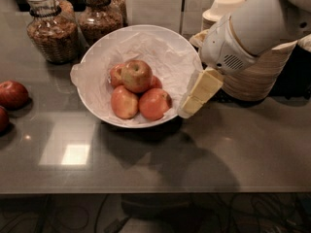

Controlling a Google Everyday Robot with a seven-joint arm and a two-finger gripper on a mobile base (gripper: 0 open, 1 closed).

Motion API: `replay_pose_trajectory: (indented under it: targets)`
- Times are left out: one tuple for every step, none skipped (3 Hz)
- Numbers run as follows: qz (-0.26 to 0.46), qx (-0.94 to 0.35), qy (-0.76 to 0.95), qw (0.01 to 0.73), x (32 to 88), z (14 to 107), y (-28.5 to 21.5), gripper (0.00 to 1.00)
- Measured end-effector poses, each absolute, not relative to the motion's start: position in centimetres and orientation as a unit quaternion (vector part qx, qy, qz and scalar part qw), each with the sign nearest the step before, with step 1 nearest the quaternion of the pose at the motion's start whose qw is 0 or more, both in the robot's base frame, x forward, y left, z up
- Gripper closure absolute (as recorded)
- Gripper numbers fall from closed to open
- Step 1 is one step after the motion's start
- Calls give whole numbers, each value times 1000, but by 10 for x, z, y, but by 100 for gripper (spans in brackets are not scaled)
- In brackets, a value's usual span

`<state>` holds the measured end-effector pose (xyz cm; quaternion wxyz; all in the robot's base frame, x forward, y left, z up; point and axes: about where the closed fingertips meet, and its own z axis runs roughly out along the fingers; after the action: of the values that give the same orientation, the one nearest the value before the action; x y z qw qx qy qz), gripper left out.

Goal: Pick apple from white bowl

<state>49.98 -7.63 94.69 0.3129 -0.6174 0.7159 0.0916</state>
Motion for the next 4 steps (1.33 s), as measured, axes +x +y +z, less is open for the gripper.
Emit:
replay_pose_trajectory:
  targets:
    - [113,-619,701,335,516,954,-57,0]
    - [134,-621,684,359,530,953,-39,0]
    - [156,-632,661,373,537,945,-14,0]
    - [172,-645,639,382,538,942,8,0]
